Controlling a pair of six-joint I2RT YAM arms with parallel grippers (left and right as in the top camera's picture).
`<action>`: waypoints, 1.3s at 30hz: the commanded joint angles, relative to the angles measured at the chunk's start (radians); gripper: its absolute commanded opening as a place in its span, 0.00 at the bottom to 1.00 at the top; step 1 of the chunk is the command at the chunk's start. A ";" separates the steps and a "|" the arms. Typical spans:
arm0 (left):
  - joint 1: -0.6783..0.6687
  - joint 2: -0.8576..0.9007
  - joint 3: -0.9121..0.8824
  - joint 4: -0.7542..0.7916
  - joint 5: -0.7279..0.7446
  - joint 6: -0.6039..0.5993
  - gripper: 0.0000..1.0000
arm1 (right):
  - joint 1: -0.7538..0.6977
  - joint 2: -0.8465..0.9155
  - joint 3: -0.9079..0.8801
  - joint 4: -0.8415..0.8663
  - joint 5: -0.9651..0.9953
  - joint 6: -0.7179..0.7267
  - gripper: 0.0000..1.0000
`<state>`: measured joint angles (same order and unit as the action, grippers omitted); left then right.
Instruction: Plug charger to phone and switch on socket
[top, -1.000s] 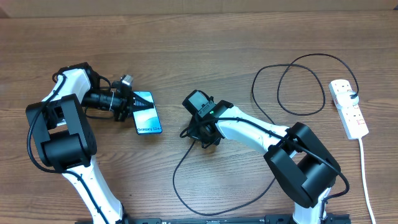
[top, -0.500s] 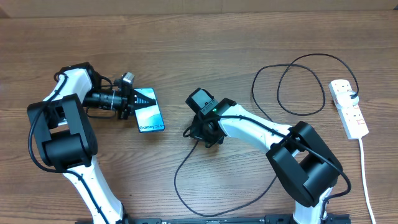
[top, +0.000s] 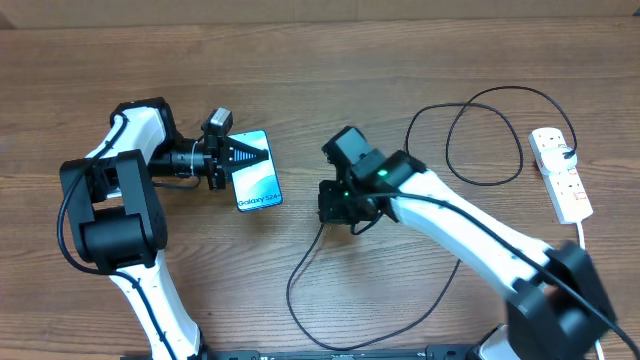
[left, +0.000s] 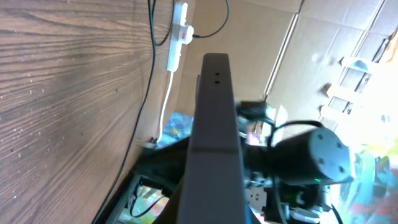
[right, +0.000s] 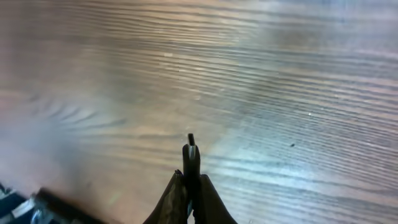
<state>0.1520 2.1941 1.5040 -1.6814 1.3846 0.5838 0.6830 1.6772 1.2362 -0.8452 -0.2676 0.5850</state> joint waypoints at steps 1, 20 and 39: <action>0.002 -0.006 0.004 -0.010 -0.063 -0.011 0.04 | -0.001 -0.102 -0.005 -0.037 -0.040 -0.111 0.04; -0.142 -0.033 0.003 -0.010 0.154 0.203 0.04 | -0.001 -0.362 -0.092 -0.116 -0.658 -0.560 0.04; 0.022 -0.057 0.005 0.008 0.180 0.228 0.04 | -0.001 -0.189 -0.219 0.369 -0.344 -0.165 0.04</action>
<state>0.1253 2.1788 1.5040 -1.6814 1.5227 0.7441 0.6830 1.4479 1.0187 -0.4728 -0.7284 0.3454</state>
